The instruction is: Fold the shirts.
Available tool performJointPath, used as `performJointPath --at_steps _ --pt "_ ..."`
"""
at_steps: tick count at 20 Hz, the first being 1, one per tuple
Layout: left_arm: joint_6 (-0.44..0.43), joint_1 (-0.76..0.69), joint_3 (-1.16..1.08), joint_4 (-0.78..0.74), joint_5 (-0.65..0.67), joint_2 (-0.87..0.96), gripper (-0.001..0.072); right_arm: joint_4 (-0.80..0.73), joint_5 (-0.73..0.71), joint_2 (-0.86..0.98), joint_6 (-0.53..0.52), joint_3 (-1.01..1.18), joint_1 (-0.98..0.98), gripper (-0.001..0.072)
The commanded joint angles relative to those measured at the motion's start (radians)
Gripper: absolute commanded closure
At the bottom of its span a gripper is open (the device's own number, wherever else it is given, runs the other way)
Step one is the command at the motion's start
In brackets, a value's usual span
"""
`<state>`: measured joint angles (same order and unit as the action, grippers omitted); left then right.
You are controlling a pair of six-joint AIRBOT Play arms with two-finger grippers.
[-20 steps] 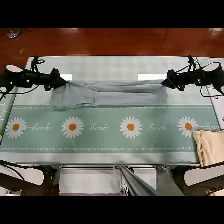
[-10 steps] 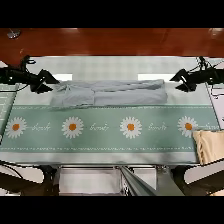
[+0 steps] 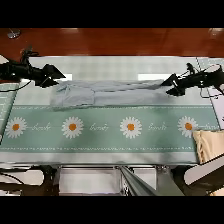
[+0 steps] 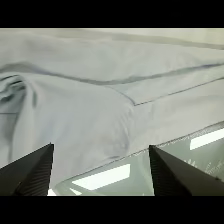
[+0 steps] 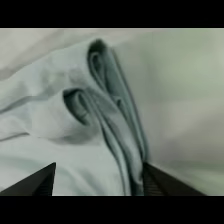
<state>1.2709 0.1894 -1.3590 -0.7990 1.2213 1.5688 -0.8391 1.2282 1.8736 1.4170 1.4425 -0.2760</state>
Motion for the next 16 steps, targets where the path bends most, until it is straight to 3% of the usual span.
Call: performJointPath --at_steps 1,3,4,5,6,9,12,16 --pt "-0.006 -0.083 0.003 0.008 -0.066 -0.01 0.0007 0.02 0.007 0.026 -0.008 0.003 0.066 0.025" --pt "-0.006 -0.107 0.003 0.019 -0.073 -0.01 0.0009 0.023 0.032 0.026 -0.032 0.036 0.095 0.0681" --pt "-0.006 -0.111 0.003 0.034 -0.066 -0.01 0.0052 0.022 0.064 0.022 -0.032 0.064 0.098 0.0682" --pt "-0.007 -0.114 0.003 0.053 -0.046 -0.01 0.0445 0.011 0.092 0.006 -0.032 0.087 0.093 0.0682" --pt "-0.012 -0.114 0.003 0.073 -0.032 -0.01 0.0667 -0.015 0.108 -0.026 -0.032 0.096 0.083 0.0683" --pt "-0.095 -0.145 0.002 0.243 -0.016 -0.012 0.0687 -0.14 0.156 -0.195 -0.031 0.061 0.045 0.0683" --pt "-0.11 -0.313 -0.018 0.2 -0.13 -0.012 0.0688 -0.163 0.133 -0.454 -0.04 -0.109 0.013 0.0683" --pt "0.053 -0.635 -0.025 0.002 -0.51 0.029 0.0688 -0.166 0.111 -0.8 0.005 -0.317 0.009 0.0682"
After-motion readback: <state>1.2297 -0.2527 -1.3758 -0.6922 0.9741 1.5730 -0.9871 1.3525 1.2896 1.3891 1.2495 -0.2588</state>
